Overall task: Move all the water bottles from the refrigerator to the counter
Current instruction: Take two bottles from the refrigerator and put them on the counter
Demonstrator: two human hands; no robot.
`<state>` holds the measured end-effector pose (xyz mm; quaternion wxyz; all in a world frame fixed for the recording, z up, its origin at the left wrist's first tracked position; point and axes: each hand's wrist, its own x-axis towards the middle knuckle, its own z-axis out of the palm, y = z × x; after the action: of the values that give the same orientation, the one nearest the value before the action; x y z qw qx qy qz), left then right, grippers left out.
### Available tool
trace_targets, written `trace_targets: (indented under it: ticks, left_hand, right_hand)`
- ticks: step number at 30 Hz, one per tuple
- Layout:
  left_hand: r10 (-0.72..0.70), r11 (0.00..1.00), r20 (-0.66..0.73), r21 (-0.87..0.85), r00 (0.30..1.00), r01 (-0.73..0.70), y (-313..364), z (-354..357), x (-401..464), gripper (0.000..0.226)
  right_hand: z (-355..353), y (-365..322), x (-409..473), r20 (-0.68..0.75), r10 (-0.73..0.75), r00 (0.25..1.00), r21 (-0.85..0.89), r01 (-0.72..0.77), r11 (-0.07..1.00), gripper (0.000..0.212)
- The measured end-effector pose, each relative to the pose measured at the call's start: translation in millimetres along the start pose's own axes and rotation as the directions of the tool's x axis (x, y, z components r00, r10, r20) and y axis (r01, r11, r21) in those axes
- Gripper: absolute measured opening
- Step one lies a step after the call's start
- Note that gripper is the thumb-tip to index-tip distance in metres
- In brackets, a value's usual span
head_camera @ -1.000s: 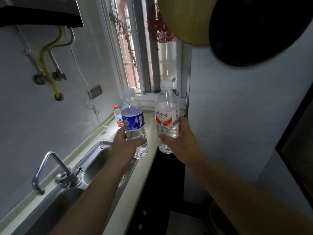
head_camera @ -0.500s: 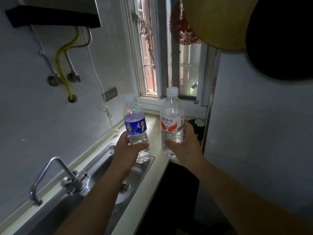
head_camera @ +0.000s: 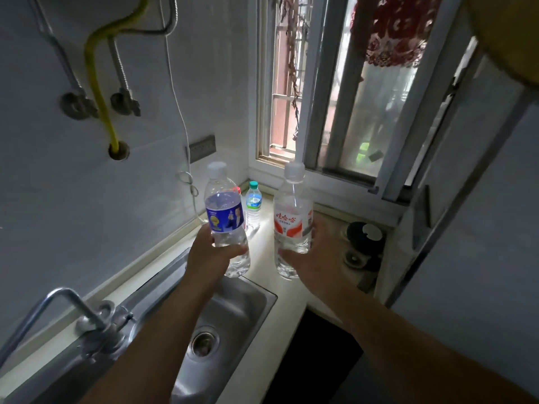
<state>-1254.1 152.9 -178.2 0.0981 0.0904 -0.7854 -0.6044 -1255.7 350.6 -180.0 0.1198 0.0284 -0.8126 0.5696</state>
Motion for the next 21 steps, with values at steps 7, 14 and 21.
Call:
trace_targets:
  ticks: [7,14,21]
  left_hand:
    - [-0.032,0.999,-0.003,0.034,0.999,0.032,-17,-3,56,0.062]
    - [-0.104,0.994,-0.063,0.015,0.993,0.105,-46,-10,89,0.059]
    - [-0.214,0.977,-0.126,-0.038,0.969,0.210,-82,10,125,0.058]
  right_hand:
    - [29,9,48,0.048,0.014,0.999,-0.077,-0.010,0.997,0.068]
    - [59,32,78,0.139,0.095,0.986,-0.049,-0.089,0.995,0.071]
    - [91,75,123,0.247,0.165,0.955,-0.014,-0.167,0.986,0.069]
